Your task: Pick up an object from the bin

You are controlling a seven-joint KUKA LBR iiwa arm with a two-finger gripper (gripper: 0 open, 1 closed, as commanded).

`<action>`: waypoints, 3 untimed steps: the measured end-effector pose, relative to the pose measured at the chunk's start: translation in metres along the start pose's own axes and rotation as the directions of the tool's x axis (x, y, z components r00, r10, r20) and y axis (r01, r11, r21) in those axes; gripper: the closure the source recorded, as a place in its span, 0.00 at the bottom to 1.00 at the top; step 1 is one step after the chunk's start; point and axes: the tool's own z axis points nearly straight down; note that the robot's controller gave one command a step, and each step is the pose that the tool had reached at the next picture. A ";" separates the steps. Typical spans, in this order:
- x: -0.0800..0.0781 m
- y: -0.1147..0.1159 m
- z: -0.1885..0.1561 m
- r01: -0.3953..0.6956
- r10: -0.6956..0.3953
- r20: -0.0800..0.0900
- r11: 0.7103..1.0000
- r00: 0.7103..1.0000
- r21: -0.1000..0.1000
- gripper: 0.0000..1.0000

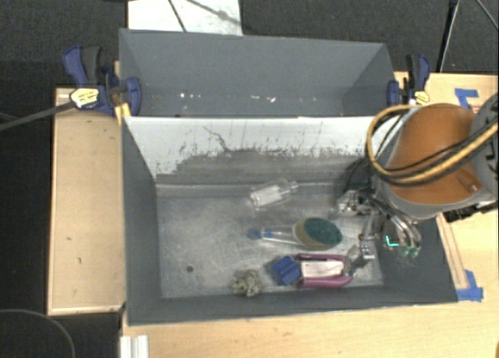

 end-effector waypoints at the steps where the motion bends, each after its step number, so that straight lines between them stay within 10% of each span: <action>1: -0.017 0.067 0.069 0.219 -0.219 0.027 0.976 0.975 0.008 0.00; 2: -0.016 0.104 0.074 0.439 -0.439 0.029 0.898 0.898 0.012 0.00; 3: -0.046 0.140 -0.052 0.451 -0.451 0.018 0.892 0.892 0.006 0.00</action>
Offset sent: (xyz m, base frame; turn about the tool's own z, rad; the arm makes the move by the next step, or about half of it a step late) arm 0.0114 0.0803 -0.0907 -0.2458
